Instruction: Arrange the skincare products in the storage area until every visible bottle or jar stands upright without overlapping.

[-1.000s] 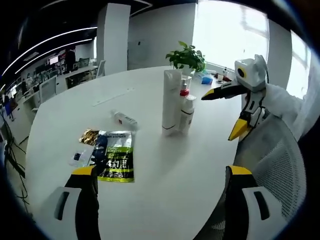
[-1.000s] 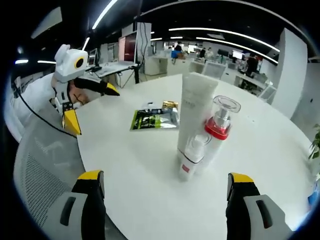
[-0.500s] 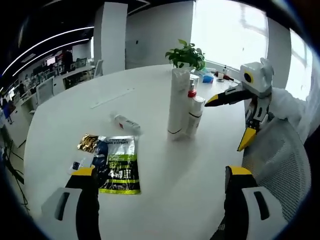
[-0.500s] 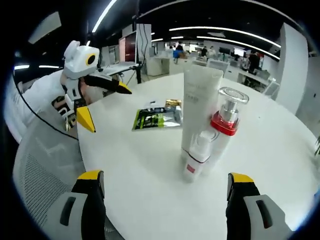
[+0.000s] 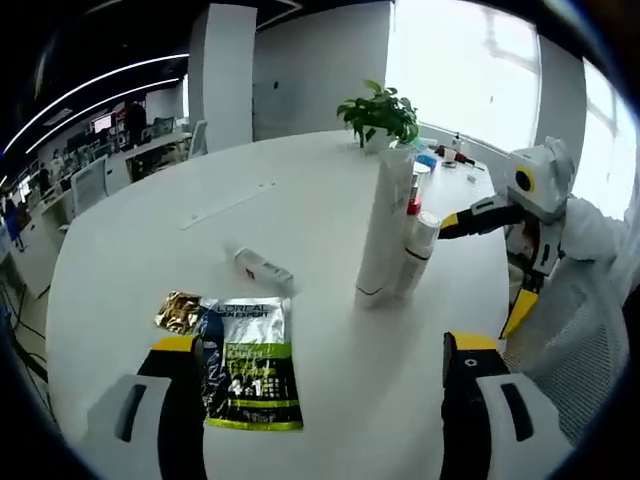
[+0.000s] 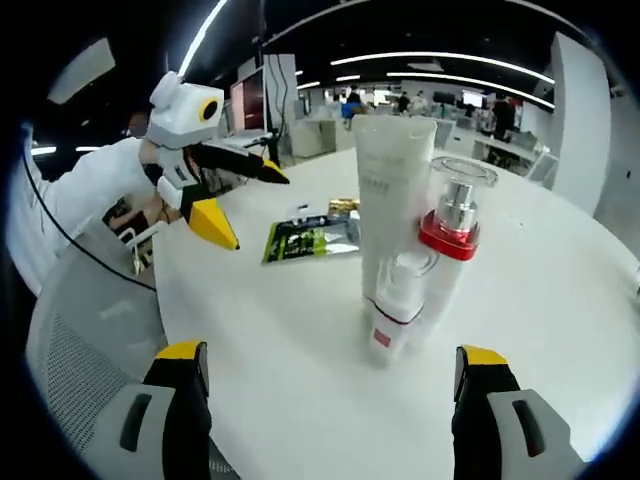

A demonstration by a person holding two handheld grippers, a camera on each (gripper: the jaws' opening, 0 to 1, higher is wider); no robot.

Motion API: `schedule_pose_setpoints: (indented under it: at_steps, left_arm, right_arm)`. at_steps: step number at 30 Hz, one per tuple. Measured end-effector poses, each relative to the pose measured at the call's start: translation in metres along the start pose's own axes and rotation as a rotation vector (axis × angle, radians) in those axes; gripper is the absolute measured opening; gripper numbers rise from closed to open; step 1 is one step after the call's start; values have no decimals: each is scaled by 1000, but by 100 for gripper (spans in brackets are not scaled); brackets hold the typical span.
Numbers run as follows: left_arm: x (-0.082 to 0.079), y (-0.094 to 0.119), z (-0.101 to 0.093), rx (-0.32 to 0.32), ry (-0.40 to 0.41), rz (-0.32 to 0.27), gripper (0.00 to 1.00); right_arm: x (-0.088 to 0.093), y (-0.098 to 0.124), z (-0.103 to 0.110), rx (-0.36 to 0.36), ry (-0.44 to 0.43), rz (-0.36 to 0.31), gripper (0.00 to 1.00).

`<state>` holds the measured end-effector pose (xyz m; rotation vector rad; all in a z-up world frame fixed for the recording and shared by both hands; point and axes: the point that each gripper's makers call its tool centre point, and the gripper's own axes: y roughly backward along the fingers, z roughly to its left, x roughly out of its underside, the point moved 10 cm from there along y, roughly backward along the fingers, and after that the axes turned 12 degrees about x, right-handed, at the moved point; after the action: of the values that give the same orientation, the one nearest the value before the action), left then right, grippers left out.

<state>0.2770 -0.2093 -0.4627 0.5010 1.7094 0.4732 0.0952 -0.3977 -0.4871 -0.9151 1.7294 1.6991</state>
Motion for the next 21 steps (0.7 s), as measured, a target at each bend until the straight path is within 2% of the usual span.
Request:
schedule_pose_setpoints:
  at_steps: [4,8,11,13,15,21]
  left_arm:
    - [-6,-10,8,-20,8,-32,89]
    - [-7,-20,15,-32,38,-31,89]
    - [-9,-24,18,-34,27,-38,84]
    - [-9,-28,19,-28,38,-45,80]
    - [-9,-34,22,-25,46,-41,79]
    - [-8,-51,32,-32,48,-48,75]
  right_arm:
    - [0,-2,-1,13,-34,-21,100]
    - [-2,-3,-4,33,-32,-45,98]
    - [-1,-4,-5,46,-39,-57,95]
    - [1,-5,-4,43,-36,-42,95]
    - [5,-8,-4,53,4,-5,96]
    - [4,-11,1,40,27,-10,95]
